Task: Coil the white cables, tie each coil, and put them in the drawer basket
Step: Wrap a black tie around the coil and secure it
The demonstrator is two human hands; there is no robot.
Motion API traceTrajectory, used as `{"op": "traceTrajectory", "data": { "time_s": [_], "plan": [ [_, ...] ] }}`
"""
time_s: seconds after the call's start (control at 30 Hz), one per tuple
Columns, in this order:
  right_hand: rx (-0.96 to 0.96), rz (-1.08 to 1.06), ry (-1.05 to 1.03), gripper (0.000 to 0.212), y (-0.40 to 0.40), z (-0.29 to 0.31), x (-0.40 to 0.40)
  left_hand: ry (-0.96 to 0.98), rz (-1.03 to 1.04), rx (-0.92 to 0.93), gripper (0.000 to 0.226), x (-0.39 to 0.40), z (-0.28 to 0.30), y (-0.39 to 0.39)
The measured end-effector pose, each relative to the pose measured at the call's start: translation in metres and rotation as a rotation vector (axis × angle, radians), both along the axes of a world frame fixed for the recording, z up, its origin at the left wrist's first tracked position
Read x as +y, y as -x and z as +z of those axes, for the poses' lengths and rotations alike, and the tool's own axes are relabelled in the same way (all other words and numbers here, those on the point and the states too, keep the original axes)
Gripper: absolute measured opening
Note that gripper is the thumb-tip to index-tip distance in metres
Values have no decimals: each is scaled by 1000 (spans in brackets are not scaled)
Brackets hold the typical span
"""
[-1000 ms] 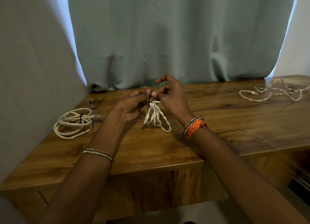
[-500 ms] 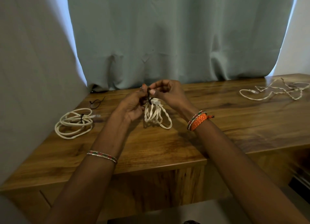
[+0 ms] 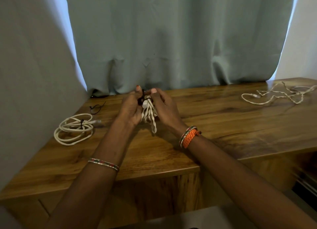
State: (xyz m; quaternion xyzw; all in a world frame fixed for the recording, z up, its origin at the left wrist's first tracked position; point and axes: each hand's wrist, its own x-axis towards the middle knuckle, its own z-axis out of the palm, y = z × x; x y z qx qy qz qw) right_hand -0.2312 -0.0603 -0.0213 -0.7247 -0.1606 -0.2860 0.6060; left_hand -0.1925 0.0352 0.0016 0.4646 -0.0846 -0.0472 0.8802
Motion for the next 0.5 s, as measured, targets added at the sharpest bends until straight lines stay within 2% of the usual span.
{"op": "traceTrajectory", "data": {
  "time_s": [0.07, 0.2, 0.33, 0.5],
  "plan": [
    [-4, -16, -7, 25, -1, 1, -1, -53, 4, -5, 27, -1, -2, 0],
    [-69, -186, 143, 28, -9, 1, -8, -67, -40, -30, 18, -4, -5, 0],
    [-151, -173, 182, 15, -10, 5, -15, -22, -26, -32, 22, -4, -5, -2],
    [-96, -149, 150, 12, -15, 4, -12, -14, -57, 16, 20, -2, -4, 2]
  ]
}}
